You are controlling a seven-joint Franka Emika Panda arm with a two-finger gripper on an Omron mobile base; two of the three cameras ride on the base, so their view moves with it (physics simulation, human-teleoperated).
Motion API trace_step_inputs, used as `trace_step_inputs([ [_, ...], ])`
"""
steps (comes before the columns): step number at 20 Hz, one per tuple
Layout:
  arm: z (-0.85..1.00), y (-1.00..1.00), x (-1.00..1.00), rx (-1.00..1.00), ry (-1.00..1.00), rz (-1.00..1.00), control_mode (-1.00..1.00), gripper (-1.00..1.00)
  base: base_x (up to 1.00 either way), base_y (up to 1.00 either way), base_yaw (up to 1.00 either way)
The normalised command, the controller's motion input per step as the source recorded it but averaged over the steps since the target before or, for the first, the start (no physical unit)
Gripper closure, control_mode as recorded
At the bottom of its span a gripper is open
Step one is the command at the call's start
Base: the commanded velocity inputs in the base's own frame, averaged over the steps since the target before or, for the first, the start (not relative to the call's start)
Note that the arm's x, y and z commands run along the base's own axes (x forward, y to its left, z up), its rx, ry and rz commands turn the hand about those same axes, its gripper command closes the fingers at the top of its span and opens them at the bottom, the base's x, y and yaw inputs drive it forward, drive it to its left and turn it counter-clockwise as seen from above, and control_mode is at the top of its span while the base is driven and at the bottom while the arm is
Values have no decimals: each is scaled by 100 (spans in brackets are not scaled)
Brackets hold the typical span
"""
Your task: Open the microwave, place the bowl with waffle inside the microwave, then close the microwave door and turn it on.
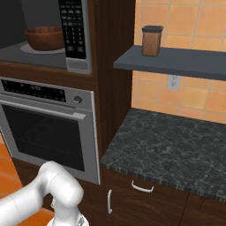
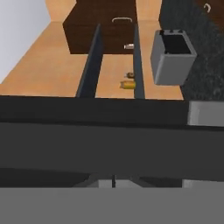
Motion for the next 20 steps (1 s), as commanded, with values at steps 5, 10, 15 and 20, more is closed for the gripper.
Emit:
trace_step_inputs([
  [5, 8, -100, 81, 47, 7, 5, -100, 100, 0, 0, 0],
  [10, 2, -100, 99, 36, 17, 18, -100, 100, 0, 0, 0],
  [15, 2, -97, 98, 36, 2, 26, -100, 100, 0, 0, 0],
  [20, -48, -65, 100, 14, 1, 26, -100, 100, 0, 0, 0],
])
